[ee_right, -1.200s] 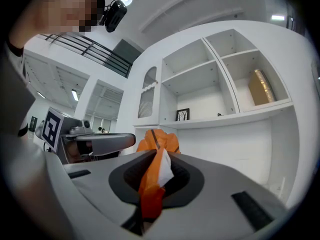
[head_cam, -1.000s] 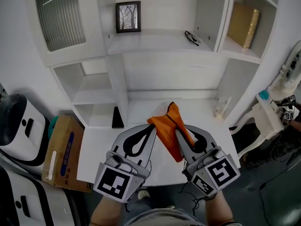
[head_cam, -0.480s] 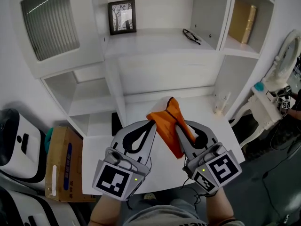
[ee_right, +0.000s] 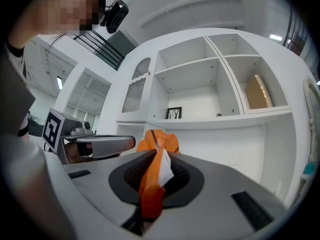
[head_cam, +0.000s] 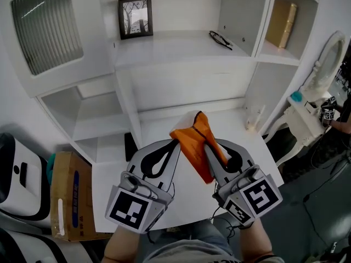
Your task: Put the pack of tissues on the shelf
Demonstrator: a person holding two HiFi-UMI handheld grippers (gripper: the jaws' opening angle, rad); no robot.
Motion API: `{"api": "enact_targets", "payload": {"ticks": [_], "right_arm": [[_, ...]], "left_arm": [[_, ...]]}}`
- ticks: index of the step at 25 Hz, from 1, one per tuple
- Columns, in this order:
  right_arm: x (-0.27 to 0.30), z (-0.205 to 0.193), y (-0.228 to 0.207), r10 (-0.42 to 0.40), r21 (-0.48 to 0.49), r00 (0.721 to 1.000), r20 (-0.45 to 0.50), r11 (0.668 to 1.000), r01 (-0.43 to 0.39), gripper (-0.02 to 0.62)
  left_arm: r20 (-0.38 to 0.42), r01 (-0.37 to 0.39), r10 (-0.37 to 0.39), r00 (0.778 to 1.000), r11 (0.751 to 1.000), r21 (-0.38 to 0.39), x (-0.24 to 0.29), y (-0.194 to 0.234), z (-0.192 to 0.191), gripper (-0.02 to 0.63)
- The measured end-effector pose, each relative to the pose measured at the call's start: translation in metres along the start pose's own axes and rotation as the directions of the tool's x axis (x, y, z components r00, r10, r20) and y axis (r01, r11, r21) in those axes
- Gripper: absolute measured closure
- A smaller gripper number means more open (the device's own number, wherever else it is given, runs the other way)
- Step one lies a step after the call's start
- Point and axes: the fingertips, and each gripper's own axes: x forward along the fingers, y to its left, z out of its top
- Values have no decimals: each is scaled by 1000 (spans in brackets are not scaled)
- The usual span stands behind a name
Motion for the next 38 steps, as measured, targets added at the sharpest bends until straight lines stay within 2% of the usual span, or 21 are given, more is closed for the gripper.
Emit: {"api": "enact_targets", "payload": {"ticks": [8, 13, 15, 18, 25, 29, 32, 35, 38], "right_arm": [[15, 15, -19, 43, -21, 999, 14, 999, -42, 554], [28, 30, -32, 93, -56, 995, 24, 994, -91, 554], [32, 37, -38, 109, -74, 994, 29, 992, -107, 554], [38, 49, -46, 135, -95, 990, 41, 987, -131, 554], [60, 77, -58, 192, -142, 979, 63, 973, -181, 554], [63, 86, -58, 222, -163, 972, 78, 965, -207, 554], [66, 93, -60, 236, -177, 968, 91, 960, -217, 554], [73, 102, -66, 250, -189, 963, 102, 955, -228, 554], [81, 113, -70, 266, -206, 958, 107, 949, -241, 554]], "left_arm": [[-61, -43, 41, 997, 999, -18, 13, 6, -5, 566], [-11, -88, 88, 996, 996, 4, 26, 15, 4, 566], [-44, -99, 99, 994, 995, -8, 31, 15, 0, 566], [-18, -123, 123, 992, 992, -3, 37, 18, 3, 566], [-72, -170, 169, 983, 985, -12, 48, 30, -2, 566], [-34, -196, 196, 980, 981, 2, 47, 31, 1, 566], [-64, -208, 208, 976, 978, 0, 47, 30, -3, 566], [-17, -228, 228, 973, 973, 29, 51, 36, 3, 566], [-18, -241, 242, 970, 970, 32, 55, 40, 3, 566]]}}
